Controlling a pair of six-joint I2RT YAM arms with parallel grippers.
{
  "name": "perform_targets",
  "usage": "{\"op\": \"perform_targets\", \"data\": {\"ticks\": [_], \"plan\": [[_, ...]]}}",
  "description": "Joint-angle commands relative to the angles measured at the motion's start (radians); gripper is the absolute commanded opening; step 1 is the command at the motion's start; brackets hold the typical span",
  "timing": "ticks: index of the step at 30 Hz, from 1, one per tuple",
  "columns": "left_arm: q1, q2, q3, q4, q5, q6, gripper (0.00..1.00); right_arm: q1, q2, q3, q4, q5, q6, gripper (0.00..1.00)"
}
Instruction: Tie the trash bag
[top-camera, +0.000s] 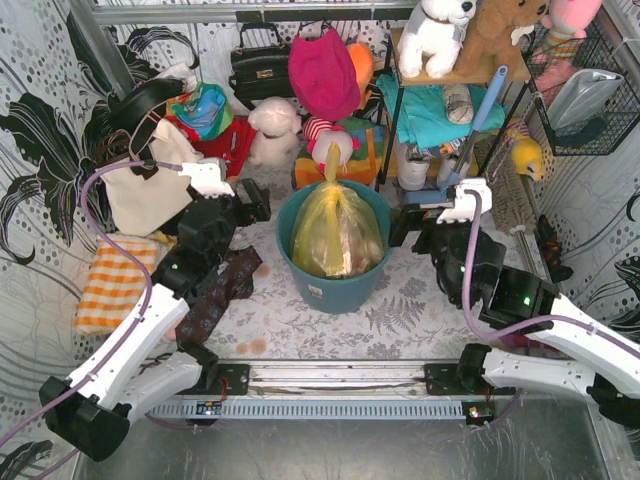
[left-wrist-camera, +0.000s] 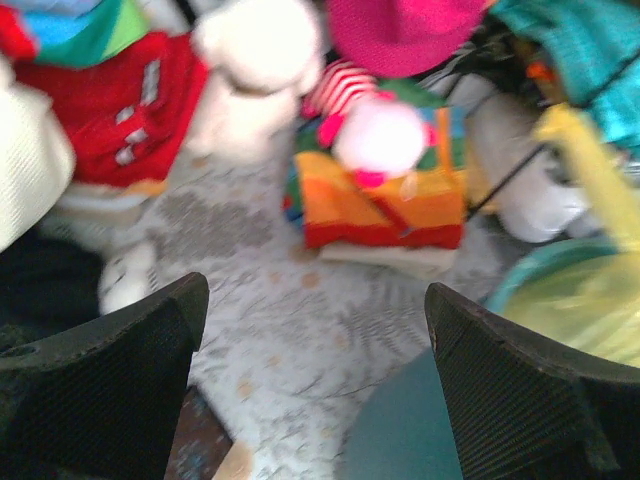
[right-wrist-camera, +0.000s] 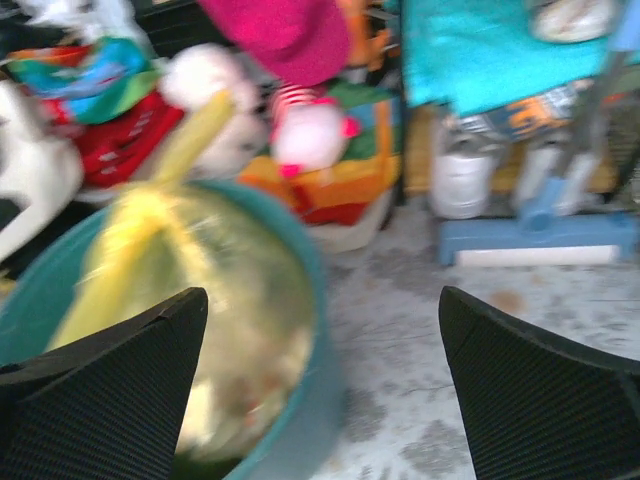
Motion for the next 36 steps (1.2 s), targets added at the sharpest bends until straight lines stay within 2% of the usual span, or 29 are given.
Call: {"op": "perform_targets", "data": {"ticks": [1,4,8,12,16,20,23,25,26,28,30,31,32,34,36], "plan": [[0.014,-0.035,-0.112,0.023,-0.234,-0.017,0.98,-0.187,-0.009,-0.038,0.075,0.016,-0.172,0.97],[0.029,-0.054,-0.205,0.075,-0.325,-0.037,0.97,-0.359,0.046,-0.032,0.028,-0.146,-0.138,0.97],[0.055,-0.060,-0.314,0.163,-0.434,-0.033,0.98,-0.559,0.093,-0.074,0.036,-0.214,-0.160,0.97],[0.102,0.000,-0.383,0.273,-0.513,-0.035,0.98,-0.811,0.105,-0.202,0.134,-0.366,-0.161,0.97],[0.119,0.087,-0.463,0.429,-0.630,-0.053,0.98,-0.978,0.138,-0.400,0.324,-0.383,-0.158,0.97],[0.132,0.202,-0.554,0.705,-0.580,0.036,0.98,-1.072,0.182,-0.605,0.585,-0.365,-0.152,0.97],[0.131,0.307,-0.607,0.904,-0.542,0.103,0.98,-1.105,0.224,-0.718,0.769,-0.325,-0.173,0.97],[0.134,0.365,-0.667,1.095,-0.515,0.141,0.98,-1.115,0.266,-0.792,0.904,-0.337,-0.204,0.97],[0.138,0.382,-0.682,1.139,-0.499,0.173,0.98,-1.116,0.290,-0.809,0.967,-0.359,-0.228,0.97],[0.147,0.369,-0.679,1.109,-0.429,0.167,0.98,-1.116,0.340,-0.859,1.071,-0.393,-0.265,0.97],[0.162,0.374,-0.689,1.145,-0.409,0.184,0.98,-1.116,0.404,-0.908,1.216,-0.413,-0.287,0.97],[0.170,0.383,-0.696,1.179,-0.395,0.201,0.98,-1.116,0.423,-0.914,1.272,-0.410,-0.312,0.97],[0.180,0.399,-0.706,1.217,-0.375,0.214,0.98,-1.116,0.425,-0.918,1.275,-0.478,-0.306,0.97],[0.201,0.451,-0.731,1.312,-0.322,0.226,0.98,-1.116,0.466,-0.938,1.404,-0.532,-0.330,0.97],[0.214,0.496,-0.741,1.404,-0.293,0.255,0.98,-1.116,0.503,-0.925,1.430,-0.570,-0.339,0.97]]}}
